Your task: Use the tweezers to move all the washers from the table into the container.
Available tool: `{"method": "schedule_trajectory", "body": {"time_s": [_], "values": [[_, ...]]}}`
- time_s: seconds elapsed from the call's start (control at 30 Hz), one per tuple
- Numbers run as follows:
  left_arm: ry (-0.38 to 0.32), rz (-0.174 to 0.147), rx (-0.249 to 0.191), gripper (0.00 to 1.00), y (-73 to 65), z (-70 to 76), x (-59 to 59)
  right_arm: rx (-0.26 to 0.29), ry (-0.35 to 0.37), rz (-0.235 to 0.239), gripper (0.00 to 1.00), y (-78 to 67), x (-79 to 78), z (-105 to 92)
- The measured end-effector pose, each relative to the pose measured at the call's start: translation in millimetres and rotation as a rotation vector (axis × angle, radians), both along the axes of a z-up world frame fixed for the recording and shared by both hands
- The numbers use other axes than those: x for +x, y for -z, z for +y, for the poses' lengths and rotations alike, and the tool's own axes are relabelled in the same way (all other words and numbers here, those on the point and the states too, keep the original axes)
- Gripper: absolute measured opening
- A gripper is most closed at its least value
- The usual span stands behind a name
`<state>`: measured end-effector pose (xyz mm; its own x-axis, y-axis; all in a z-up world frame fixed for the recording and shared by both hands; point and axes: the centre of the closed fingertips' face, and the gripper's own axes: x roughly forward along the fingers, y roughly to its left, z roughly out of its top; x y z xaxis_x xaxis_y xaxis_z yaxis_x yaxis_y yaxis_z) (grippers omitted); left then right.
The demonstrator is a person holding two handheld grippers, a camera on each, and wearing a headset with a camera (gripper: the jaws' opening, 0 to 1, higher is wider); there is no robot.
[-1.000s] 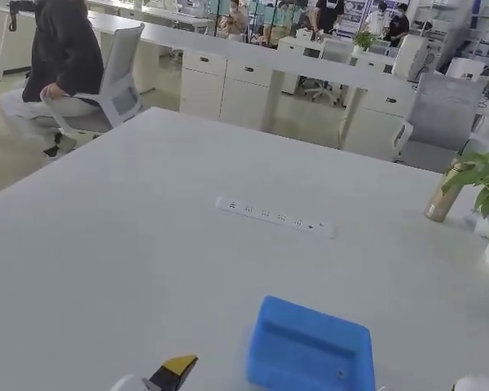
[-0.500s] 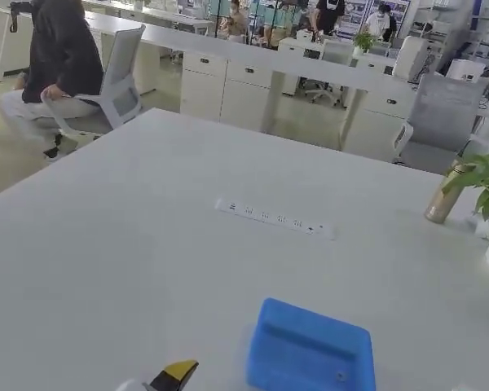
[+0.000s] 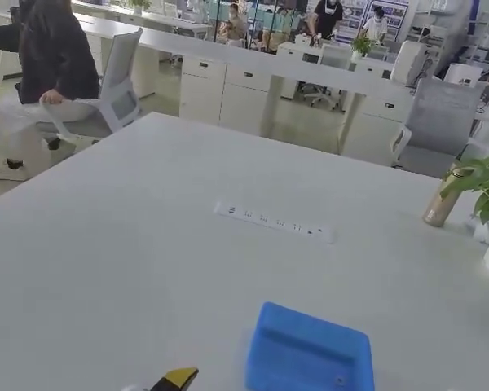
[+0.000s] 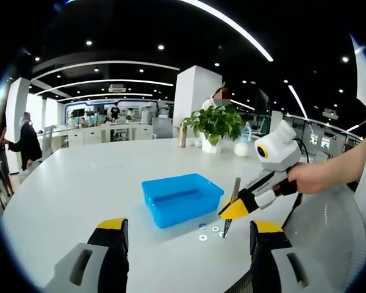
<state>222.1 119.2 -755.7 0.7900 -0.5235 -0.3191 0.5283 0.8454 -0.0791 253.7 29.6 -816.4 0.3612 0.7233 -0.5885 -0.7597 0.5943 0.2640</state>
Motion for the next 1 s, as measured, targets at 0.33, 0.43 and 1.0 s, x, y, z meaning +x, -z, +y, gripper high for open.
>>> {"method": "schedule_trajectory", "body": {"time_s": [0.33, 0.43, 1.0], "values": [[0.002, -0.002, -0.003, 0.83, -0.8, -0.2, -0.2, -0.152, -0.198, -0.140, 0.04, 2.4, -14.4, 13.5], [0.006, 0.004, -0.003, 0.83, 0.1, -1.8, -0.6, -0.155, -0.204, -0.155, 0.04, 2.9, -17.8, 14.6], [0.016, 0.027, -0.020, 0.82, 1.5, -3.5, -5.3, -0.170, -0.241, -0.234, 0.03, 6.9, -19.8, 7.9]]}}
